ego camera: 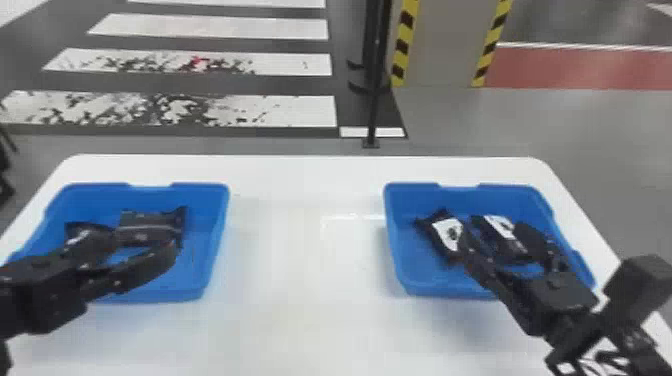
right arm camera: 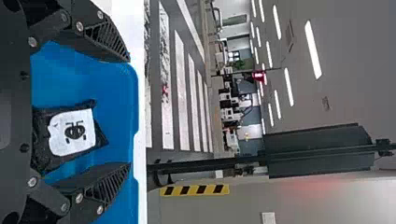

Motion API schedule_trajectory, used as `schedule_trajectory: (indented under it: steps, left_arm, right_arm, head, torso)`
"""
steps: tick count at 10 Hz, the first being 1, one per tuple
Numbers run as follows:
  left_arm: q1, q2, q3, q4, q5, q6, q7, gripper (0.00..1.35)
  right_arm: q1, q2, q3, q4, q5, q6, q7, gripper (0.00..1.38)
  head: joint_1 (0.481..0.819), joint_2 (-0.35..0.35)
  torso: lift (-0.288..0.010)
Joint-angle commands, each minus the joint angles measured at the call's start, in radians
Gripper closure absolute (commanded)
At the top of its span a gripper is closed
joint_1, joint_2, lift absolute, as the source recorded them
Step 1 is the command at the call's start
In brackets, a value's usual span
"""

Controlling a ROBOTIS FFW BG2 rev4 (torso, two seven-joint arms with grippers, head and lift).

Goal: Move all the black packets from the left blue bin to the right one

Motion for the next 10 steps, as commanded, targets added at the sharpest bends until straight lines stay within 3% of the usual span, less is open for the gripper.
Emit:
schedule_trajectory:
  steps: [1,5,8,10]
  left_arm:
    - [-0.048,0.019,0.022,0.029,-0.05,0.045,0.001,0.14]
    - [-0.21,0.043,0.028,0.248,-0.178,0.054,0.001,0.14]
    - [-0.367,0.066,-0.022,0.461,-0.256,0.054,0.003,0.14]
    - [-0.495,0.094,-0.1,0.653,-0.252,0.049,0.001,0.14]
  right_arm:
    - [0.105,0.02,0.029,-0.097,0.005,-0.017,-0.026,0.13]
    - [0.252,0.065,0.071,-0.173,-0.061,-0.081,-0.073,0.13]
    - [0.284,0.065,0.083,-0.175,-0.083,-0.071,-0.073,0.13]
    - [0.282,0.063,0.083,-0.175,-0.089,-0.063,-0.073,0.13]
  head:
    - [0.695,0.021]
    - [0.695,0.168]
    - [0.695,0.237]
    - [0.695,0.246]
  torso:
    - [-0.185]
    - [-0.185]
    - [-0.185]
    - [-0.185]
